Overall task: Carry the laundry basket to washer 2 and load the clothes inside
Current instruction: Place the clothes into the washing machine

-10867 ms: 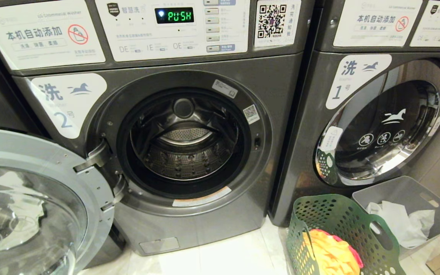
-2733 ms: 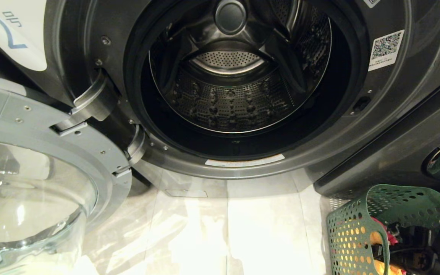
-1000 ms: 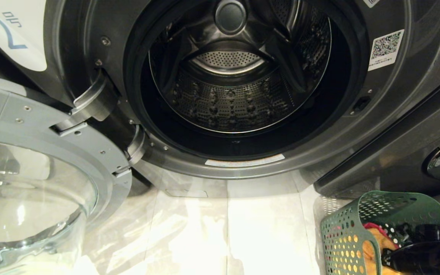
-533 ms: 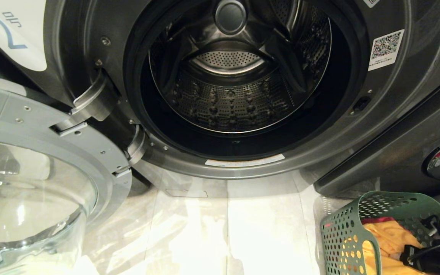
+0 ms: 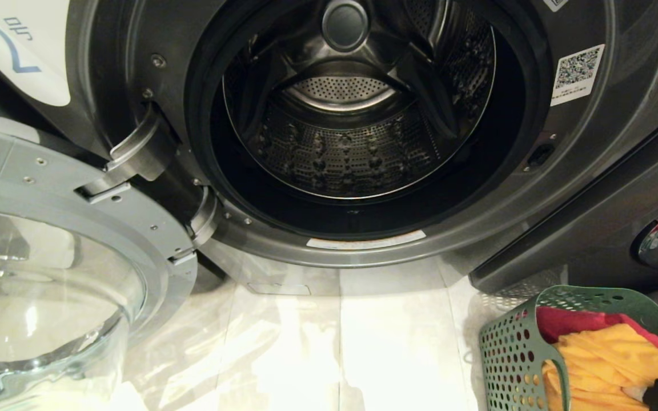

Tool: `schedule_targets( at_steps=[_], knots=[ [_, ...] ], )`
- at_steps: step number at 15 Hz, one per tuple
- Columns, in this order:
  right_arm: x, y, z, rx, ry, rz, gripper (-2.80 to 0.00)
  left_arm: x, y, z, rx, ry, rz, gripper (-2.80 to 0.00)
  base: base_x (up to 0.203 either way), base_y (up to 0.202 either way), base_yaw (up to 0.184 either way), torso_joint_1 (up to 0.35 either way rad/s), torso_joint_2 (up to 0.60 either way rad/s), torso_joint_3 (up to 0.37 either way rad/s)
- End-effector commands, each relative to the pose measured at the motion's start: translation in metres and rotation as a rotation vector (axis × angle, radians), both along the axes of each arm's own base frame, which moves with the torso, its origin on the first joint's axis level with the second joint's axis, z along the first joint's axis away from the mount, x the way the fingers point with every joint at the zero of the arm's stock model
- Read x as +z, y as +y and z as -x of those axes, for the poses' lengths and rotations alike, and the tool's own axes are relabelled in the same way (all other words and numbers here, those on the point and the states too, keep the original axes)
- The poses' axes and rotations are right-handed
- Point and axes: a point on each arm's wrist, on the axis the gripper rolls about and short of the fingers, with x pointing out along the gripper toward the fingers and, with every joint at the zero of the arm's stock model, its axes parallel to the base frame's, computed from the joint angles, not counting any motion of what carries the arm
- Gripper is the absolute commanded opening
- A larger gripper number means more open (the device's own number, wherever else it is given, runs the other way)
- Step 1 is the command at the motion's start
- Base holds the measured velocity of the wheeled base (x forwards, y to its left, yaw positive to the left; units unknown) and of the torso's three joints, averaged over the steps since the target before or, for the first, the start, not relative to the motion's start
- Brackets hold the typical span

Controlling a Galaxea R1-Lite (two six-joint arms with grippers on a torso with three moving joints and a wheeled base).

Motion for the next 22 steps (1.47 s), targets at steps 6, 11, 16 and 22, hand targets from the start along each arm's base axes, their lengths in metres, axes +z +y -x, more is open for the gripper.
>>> schedule_targets(
  at_steps=[6, 11, 16, 22],
  knots=[
    [0.096, 0.033, 0.053, -0.048, -0.474, 0.414, -2.80, -0.011, 0.000, -0.003, 0.001, 0.039, 0.001, -2.80, 0.000, 0.000, 0.000, 0.000, 0.00, 0.000],
    [0.170, 0.066, 0.097, 0.053, -0.475, 0.391, -2.80, -0.011, 0.000, -0.003, 0.001, 0.039, 0.001, -2.80, 0.000, 0.000, 0.000, 0.000, 0.00, 0.000],
    [0.189, 0.089, 0.144, 0.437, -0.478, 0.368, -2.80, -0.011, 0.000, -0.003, 0.001, 0.039, 0.001, -2.80, 0.000, 0.000, 0.000, 0.000, 0.00, 0.000],
    [0.198, 0.089, 0.102, 0.807, -0.435, 0.287, -2.80, -0.011, 0.000, -0.003, 0.001, 0.039, 0.001, -2.80, 0.000, 0.000, 0.000, 0.000, 0.00, 0.000]
  ],
)
